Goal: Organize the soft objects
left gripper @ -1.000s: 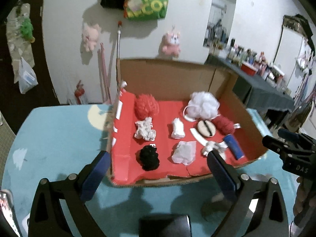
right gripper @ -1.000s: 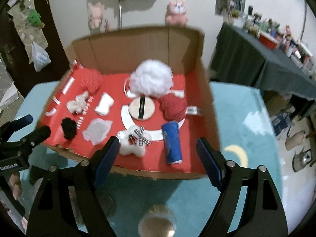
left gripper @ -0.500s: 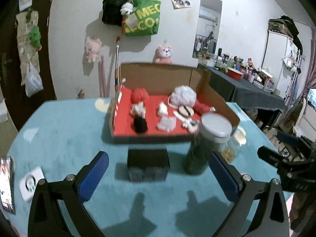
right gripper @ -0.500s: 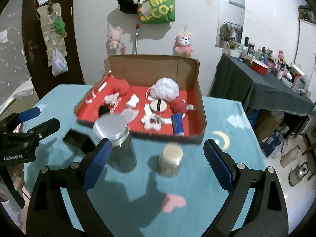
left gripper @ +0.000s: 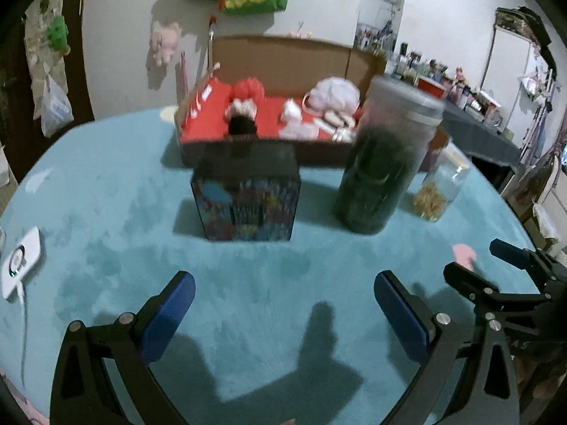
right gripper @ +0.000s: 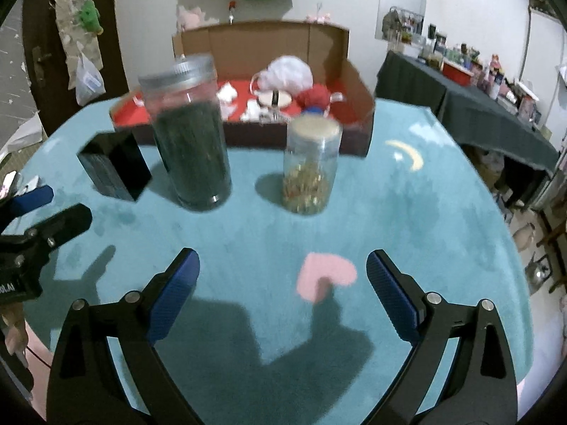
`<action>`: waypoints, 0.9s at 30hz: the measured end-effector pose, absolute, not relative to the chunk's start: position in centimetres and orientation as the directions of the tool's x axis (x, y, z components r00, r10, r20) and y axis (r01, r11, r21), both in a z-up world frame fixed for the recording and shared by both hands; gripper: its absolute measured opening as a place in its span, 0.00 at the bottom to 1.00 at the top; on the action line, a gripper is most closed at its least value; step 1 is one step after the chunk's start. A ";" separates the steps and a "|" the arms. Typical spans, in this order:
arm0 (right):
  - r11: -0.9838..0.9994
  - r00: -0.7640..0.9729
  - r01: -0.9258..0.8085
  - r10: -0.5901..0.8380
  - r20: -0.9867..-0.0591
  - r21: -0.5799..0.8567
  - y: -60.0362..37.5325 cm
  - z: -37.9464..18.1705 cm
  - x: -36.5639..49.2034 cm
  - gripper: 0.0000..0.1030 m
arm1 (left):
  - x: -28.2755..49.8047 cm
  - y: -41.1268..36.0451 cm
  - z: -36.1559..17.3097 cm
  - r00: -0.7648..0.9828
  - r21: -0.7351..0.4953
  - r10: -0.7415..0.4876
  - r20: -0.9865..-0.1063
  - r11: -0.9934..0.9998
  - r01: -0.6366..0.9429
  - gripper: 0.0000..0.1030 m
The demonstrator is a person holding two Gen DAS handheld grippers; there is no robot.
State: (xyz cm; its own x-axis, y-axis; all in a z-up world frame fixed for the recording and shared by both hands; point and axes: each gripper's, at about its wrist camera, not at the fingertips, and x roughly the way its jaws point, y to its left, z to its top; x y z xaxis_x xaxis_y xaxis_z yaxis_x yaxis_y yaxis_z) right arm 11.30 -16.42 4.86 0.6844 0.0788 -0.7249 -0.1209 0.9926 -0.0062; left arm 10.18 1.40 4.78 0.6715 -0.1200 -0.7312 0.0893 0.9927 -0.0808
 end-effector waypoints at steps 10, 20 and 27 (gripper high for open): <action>0.996 0.621 -0.084 0.055 -0.782 0.003 -17.2 1.9 13.1 0.94 | 11.7 0.7 2.0 0.617 0.000 -0.024 -0.787 0.999 0.039 1.00; 0.998 0.617 -0.065 0.046 -0.786 0.007 -17.3 1.6 13.5 0.97 | 11.9 0.5 1.8 0.621 0.011 -0.009 -0.784 1.000 0.028 1.00; 0.998 0.617 -0.065 0.046 -0.786 0.007 -17.4 1.6 13.5 0.98 | 11.9 0.6 1.8 0.621 0.011 -0.009 -0.784 1.000 0.029 1.00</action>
